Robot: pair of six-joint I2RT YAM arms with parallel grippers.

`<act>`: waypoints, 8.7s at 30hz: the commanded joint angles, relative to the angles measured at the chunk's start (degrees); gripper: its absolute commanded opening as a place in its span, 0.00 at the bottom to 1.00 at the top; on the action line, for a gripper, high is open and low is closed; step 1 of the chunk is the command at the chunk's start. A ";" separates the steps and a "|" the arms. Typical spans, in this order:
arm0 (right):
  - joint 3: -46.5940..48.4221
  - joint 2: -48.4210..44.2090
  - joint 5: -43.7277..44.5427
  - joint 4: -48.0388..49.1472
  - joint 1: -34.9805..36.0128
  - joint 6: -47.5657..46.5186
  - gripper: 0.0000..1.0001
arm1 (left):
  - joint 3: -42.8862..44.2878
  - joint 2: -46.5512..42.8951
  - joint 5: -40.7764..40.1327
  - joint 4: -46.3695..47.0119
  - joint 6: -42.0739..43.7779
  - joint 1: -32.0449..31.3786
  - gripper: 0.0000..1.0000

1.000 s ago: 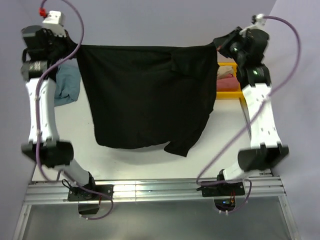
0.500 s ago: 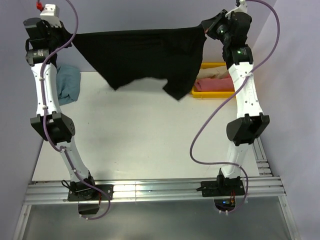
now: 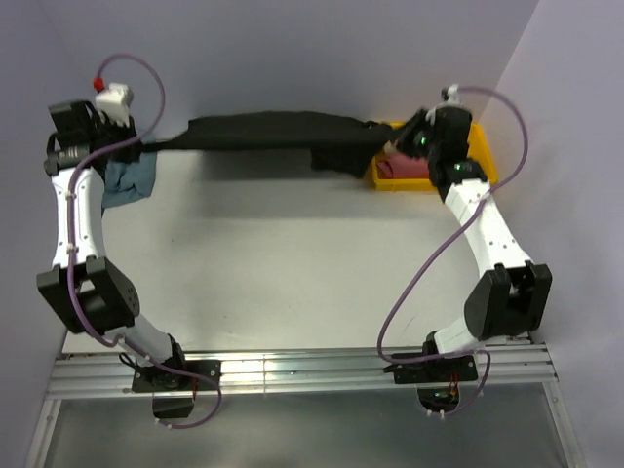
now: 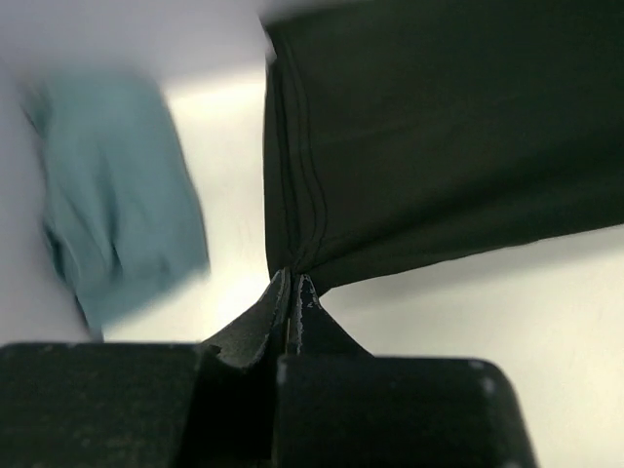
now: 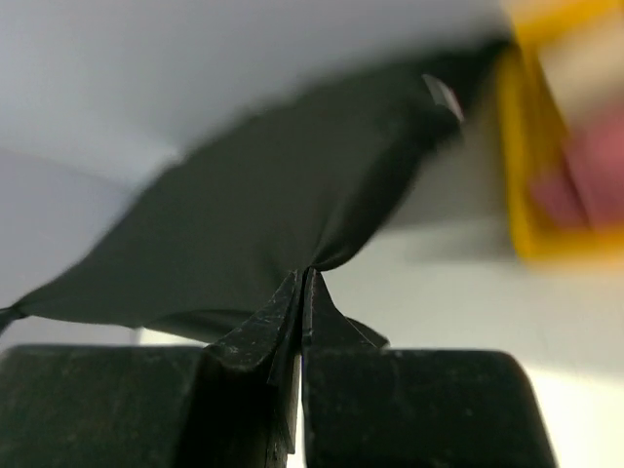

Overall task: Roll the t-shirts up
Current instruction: Flatten the tshirt, then fold the tshirt

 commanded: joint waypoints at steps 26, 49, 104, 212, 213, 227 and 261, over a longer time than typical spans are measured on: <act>-63.08 -42.64 10.04 -11.60 2.87 6.66 0.00 | -55.61 -28.85 -9.98 -11.50 23.01 1.07 0.00; -37.68 0.16 12.24 -2.72 2.60 1.83 0.00 | -25.98 8.51 -9.27 -5.00 10.53 -6.05 0.00; -43.64 -12.47 11.54 -5.71 3.74 3.67 0.70 | -25.09 2.19 -9.28 -1.92 6.75 -8.86 0.61; -15.62 12.64 16.46 -8.09 18.33 0.34 0.55 | -30.10 -4.23 -7.51 -7.02 7.10 -13.52 0.55; -15.27 13.43 16.29 -8.52 18.51 0.25 0.55 | -30.19 -4.32 -7.51 -7.10 7.01 -13.61 0.55; -12.02 17.91 14.88 -8.43 19.74 0.60 0.36 | -30.19 -4.41 -7.34 -7.11 7.01 -13.87 0.55; -3.30 25.58 15.58 -7.39 19.05 -1.78 0.45 | -29.49 -3.26 -7.34 -7.10 6.66 -14.75 0.55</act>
